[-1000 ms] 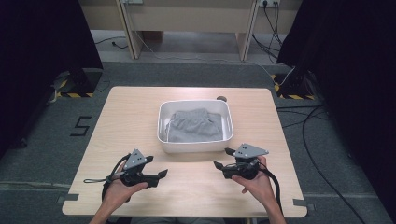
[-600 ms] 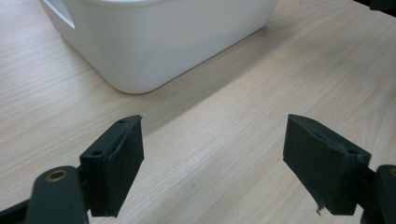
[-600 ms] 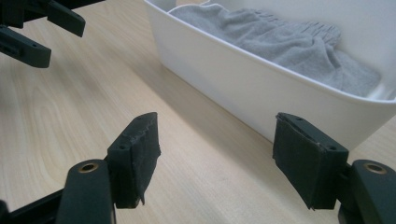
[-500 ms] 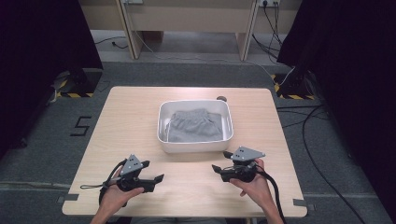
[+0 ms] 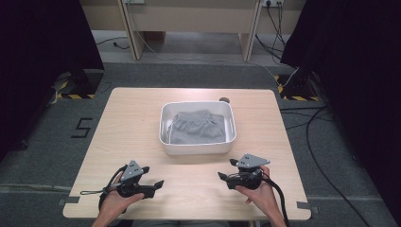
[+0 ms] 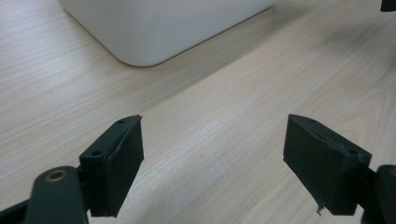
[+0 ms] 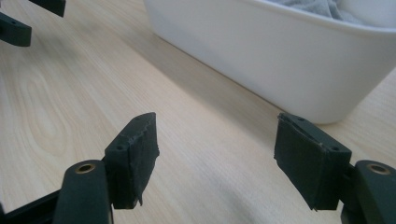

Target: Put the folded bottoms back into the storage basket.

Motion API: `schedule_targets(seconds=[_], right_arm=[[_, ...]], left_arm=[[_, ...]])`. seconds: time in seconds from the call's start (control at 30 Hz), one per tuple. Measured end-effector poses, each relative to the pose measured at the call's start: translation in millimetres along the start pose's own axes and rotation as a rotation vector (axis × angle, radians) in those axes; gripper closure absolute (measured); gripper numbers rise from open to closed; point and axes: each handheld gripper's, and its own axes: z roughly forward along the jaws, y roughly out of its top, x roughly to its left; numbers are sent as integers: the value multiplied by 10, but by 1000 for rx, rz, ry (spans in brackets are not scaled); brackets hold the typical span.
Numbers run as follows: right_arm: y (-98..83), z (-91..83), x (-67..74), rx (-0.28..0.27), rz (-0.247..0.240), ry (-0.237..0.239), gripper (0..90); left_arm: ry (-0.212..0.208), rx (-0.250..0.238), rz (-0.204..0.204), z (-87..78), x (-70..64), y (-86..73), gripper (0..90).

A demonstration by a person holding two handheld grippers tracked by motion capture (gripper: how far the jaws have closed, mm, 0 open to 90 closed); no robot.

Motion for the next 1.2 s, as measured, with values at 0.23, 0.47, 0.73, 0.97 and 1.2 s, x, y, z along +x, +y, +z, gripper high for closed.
schedule_targets(seconds=[0.23, 0.47, 0.73, 0.97, 1.2], right_arm=[[-94, -20, -13, 14, 14, -14, 305], [-236, -57, -28, 18, 40, -16, 299], [-359, -62, -27, 37, 57, -19, 267], [-422, -73, -14, 49, 73, -38, 188], [-473, -108, -7, 46, 84, -46, 185]], left_arm=[[0, 19, 6, 36, -21, -63, 199], [7, 38, 6, 56, -40, -148, 199], [9, 58, 18, 68, -60, -217, 198], [6, 71, 27, 69, -86, -262, 193], [9, 76, 29, 51, -100, -299, 184]])
